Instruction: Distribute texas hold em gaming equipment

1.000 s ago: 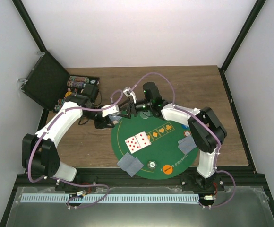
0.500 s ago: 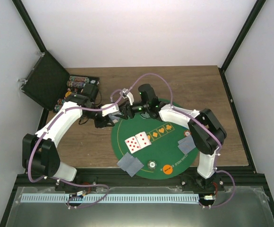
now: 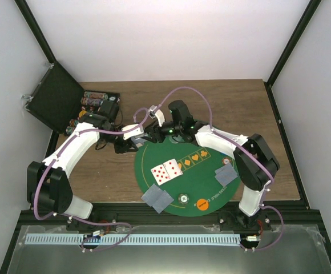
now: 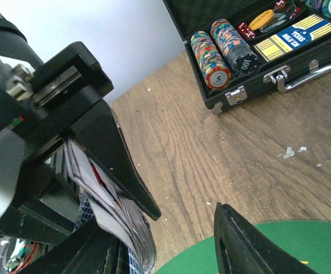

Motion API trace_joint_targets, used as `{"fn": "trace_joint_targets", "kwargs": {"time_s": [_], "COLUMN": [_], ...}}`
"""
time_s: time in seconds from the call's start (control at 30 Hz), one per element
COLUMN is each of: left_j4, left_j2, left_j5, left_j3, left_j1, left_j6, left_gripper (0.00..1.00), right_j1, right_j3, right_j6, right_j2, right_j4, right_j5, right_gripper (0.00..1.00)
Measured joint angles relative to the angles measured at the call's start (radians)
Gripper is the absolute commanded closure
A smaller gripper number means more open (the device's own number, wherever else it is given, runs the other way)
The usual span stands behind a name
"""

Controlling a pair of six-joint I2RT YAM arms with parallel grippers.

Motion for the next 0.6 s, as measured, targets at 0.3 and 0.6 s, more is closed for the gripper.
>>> {"fn": "trace_joint_targets", "kwargs": {"time_s": [0.3,0.6], "left_j4": [0.003,0.003], "left_j2": [0.006,0.006], "left_j5": [-0.003,-0.015], "left_j3": [-0.004,-0.01], "left_j1": [0.0,0.0], "left_j6": [0.0,0.0], "left_gripper": [0.66,0.66], "right_j1": [0.0,-0.005], "right_j3": [0.001,0.002], "right_j6": [-0.031,-0.053], "right_j2": [-0.019,-0.048], "right_j4": [-0.045,-0.097], "right_j5": [0.003,0.022], "right_gripper": [0.68,0.86]}}
